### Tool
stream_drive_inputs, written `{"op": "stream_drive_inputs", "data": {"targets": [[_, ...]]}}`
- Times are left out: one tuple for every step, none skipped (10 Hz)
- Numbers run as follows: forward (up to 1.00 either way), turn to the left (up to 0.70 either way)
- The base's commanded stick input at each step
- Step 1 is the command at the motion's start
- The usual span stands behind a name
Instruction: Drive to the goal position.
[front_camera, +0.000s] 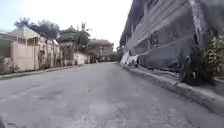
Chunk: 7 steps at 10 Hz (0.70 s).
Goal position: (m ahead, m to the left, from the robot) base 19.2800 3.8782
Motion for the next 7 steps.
{"op": "stream_drive_inputs", "data": {"targets": [[0.70, 0.00], [0.70, 0.00], [0.70, 0.00], [0.70, 0.00], [0.70, 0.00], [0.70, 0.00], [0.70, 0.00]]}}
